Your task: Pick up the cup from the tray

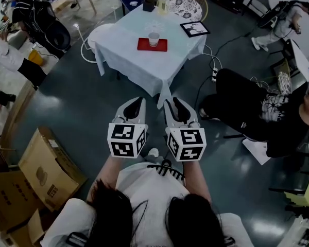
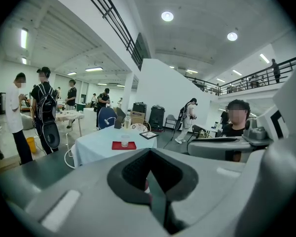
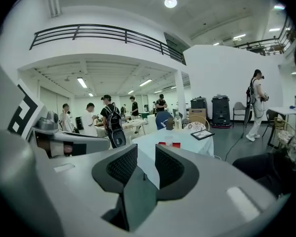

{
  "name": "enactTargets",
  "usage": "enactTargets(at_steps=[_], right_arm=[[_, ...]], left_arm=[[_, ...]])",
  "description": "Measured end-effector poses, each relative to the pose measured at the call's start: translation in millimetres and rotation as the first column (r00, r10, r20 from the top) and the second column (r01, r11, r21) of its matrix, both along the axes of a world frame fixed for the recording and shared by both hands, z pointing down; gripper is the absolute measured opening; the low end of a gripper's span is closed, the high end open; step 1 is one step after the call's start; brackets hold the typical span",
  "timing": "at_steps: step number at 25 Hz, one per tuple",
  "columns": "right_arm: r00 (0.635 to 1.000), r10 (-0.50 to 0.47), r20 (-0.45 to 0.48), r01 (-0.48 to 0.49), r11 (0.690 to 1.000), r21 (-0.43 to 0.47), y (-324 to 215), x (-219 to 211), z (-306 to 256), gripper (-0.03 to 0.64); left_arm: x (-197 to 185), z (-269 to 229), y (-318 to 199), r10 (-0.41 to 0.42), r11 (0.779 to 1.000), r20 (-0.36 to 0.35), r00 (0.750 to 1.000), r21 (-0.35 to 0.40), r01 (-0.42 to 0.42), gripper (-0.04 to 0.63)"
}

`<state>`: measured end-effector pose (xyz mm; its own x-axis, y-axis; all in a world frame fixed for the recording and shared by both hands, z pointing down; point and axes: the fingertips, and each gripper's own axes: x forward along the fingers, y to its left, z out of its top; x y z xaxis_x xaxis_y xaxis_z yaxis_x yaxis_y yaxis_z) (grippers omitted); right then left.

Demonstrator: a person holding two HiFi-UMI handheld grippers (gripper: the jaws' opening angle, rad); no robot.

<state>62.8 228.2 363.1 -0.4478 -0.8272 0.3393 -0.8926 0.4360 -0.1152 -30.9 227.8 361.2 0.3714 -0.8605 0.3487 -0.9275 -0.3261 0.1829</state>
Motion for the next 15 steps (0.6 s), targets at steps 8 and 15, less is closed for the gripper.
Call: enactTargets(at_steps=[8, 15], right_arm=[[1.000, -0.018, 0.002, 0.018, 1.000, -0.003, -8, 18, 4, 0.149], [0.998, -0.038, 0.046, 0.037, 0.999, 0.018, -22, 19, 3, 0.177]], left_arm=[[6, 1, -8, -0.039, 0.999, 0.002, 0.999, -0.001, 0.039, 0.000], [7, 3, -19, -0.052, 0.999, 0.018, 0.999, 0.004, 0.052, 0.000]])
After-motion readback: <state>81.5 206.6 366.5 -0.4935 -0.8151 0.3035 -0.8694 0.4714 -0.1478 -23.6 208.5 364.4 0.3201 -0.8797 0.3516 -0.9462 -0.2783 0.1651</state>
